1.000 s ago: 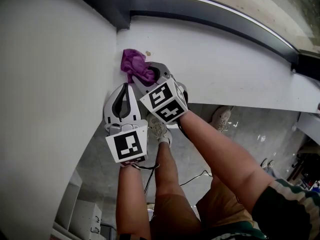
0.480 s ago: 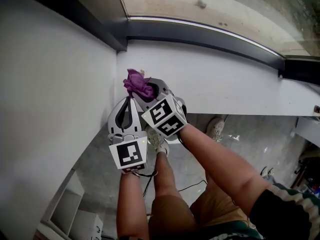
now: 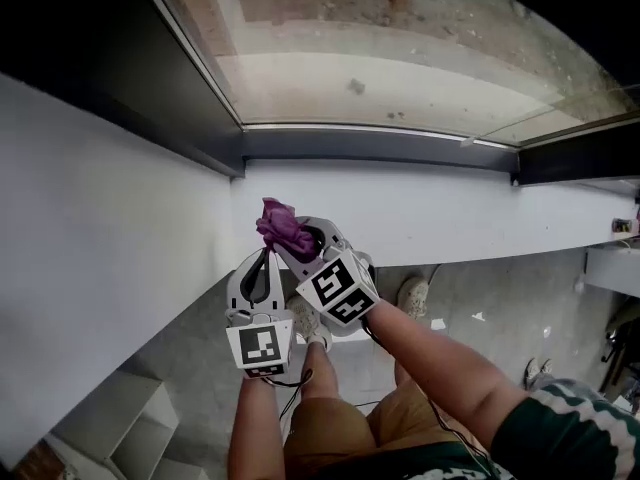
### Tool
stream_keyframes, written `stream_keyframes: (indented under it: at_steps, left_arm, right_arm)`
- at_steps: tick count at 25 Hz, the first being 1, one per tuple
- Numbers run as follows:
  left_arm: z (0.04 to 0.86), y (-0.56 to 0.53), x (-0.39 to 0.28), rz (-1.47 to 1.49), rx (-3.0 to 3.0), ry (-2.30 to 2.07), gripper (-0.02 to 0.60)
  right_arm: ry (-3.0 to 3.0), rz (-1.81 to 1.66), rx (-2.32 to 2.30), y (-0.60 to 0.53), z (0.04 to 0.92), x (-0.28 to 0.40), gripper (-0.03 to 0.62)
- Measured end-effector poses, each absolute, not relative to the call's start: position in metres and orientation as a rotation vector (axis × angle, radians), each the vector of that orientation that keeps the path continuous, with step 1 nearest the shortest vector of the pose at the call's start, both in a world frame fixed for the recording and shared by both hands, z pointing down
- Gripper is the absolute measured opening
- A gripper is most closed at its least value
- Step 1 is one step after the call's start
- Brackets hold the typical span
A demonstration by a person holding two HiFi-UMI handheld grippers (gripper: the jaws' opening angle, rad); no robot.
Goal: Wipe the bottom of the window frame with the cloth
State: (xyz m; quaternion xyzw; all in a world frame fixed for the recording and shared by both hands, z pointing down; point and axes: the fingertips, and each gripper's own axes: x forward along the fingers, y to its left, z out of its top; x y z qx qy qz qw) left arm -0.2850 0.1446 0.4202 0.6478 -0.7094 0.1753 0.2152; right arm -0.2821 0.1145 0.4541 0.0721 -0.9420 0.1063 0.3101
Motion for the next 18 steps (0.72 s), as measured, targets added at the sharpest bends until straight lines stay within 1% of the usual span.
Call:
stream_keyframes:
  at_steps: [9, 13, 18]
  left_arm:
    - [0.324, 0.126, -0.248, 0.488, 1.821, -1.984, 0.005]
    - [0.27, 0.148, -0.208, 0.483, 1.816, -1.909, 0.005]
    - [0.206, 0.116, -0.205, 0.475, 1.922, -1.965, 0.005]
  right_arm:
    - [-2.547, 0.214, 0.209, 0.084, 0.353, -0.234, 0.153]
    - [-2.553, 0.266, 0.189, 0.109, 0.296, -0.194, 0.153]
    - [-2.622, 0.248, 0.26, 0.088, 0.234, -0.171, 0.153]
